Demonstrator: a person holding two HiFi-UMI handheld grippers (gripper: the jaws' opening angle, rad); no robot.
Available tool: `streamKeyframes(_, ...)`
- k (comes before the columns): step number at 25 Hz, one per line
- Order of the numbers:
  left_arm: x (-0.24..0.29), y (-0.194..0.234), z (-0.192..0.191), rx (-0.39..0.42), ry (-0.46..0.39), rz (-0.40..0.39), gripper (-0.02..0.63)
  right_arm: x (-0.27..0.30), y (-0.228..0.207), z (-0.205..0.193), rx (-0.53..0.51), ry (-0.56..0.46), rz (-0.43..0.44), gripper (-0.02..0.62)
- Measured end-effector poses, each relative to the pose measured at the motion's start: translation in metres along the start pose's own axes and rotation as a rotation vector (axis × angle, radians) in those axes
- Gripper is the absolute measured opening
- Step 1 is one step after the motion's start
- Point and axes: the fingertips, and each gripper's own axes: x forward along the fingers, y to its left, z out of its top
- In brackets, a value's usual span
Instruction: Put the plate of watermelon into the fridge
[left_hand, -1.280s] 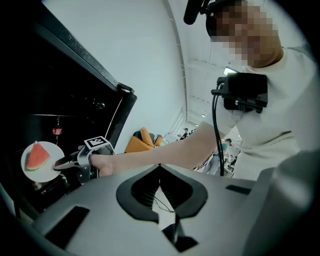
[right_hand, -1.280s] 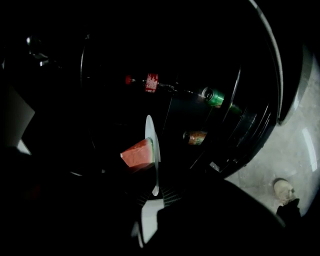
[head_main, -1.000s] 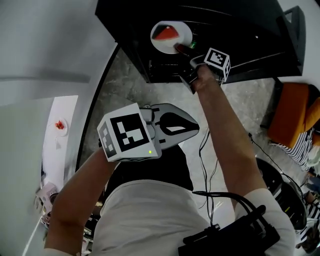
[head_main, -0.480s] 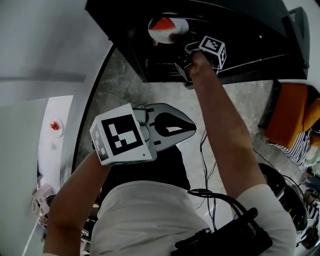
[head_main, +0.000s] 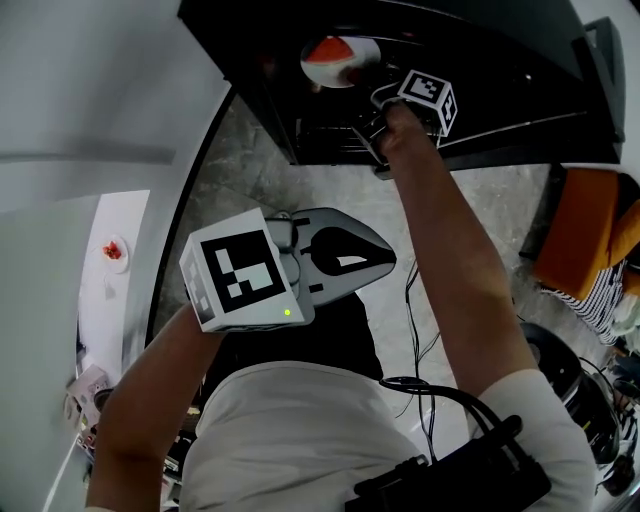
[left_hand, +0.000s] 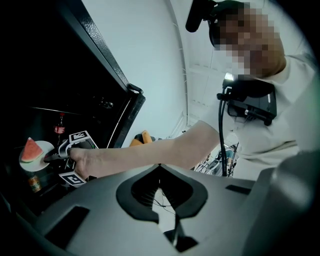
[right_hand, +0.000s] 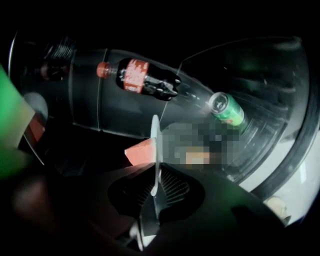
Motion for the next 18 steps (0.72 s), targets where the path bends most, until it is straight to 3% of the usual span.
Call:
streamKeyframes(4,-0.001,-0.002,-0.002,-0.007,0.007,-0.009,0.012,0.003,0.003,-0.001,-0.105,0.009,-0.048,0.037)
streamKeyframes(10,-0.005,-0.001,-0.002,-0.016,-0.003,-0.008,0.012,0.002,0.013,-0.001,-0.372,0.008,-0.121,0.064)
streamKeyframes(18,-0.004,0.0,0.0,-0.034,-0.045,-0.011,0.012,-0.005,0.011,-0.012,-0.713,0.085,-0.206,0.169)
